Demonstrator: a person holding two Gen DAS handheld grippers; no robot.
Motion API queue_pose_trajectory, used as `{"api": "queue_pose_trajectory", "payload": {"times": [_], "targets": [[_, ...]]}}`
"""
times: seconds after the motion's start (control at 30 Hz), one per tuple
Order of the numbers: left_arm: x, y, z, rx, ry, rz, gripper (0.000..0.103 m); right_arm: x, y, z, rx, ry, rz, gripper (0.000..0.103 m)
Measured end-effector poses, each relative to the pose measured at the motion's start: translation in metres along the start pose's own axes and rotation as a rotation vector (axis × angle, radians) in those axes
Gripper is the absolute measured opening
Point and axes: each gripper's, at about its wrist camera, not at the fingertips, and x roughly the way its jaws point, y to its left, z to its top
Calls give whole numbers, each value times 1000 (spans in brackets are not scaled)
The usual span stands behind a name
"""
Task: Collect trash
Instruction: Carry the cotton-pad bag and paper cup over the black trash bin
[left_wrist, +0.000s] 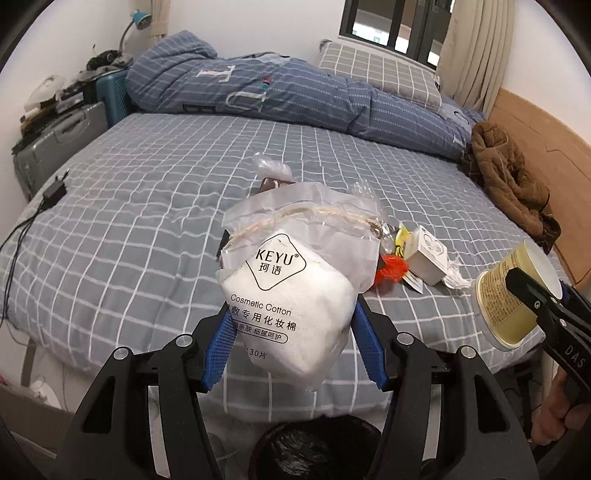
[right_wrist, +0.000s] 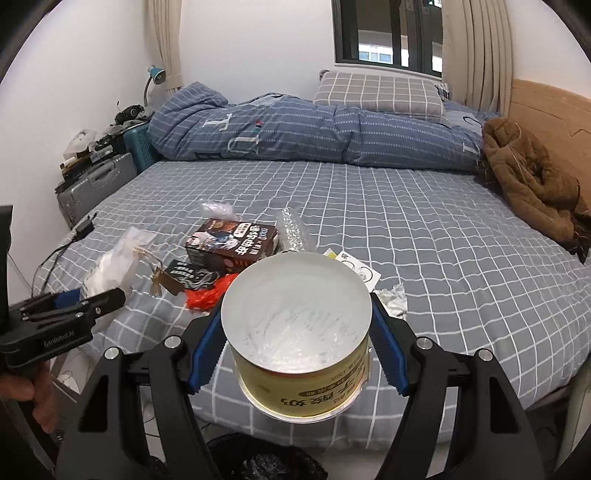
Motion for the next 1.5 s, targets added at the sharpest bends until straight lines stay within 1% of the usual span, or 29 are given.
{"api": "queue_pose_trajectory", "payload": {"times": [0.27, 0.53, 0.63, 0.97, 1.13, 1.3, 1.5], "targets": [[-36, -6, -15, 0, -1, 1, 58, -38, 21, -9, -32, 5, -3, 68], [-72, -9, -27, -3, -21, 0, 58, -72, 28, -19, -19, 5, -9, 68], [-79, -10, -31, 2, -22, 3, 58, -80, 29, -24, -14, 8, -12, 68], [-91, -14, -55, 7, -2, 0, 58, -91, 28, -47, 21, 51, -7, 68], [-91, -18, -71, 19, 28, -2, 57, -95, 29, -60, 37, 76, -3, 68], [-90, -21, -85, 24, 45, 3, 57, -100, 32, -71, 37, 83, -7, 68], [-83, -22, -107, 33, 82, 11, 57, -100, 31, -90, 46, 108, -11, 68]]}}
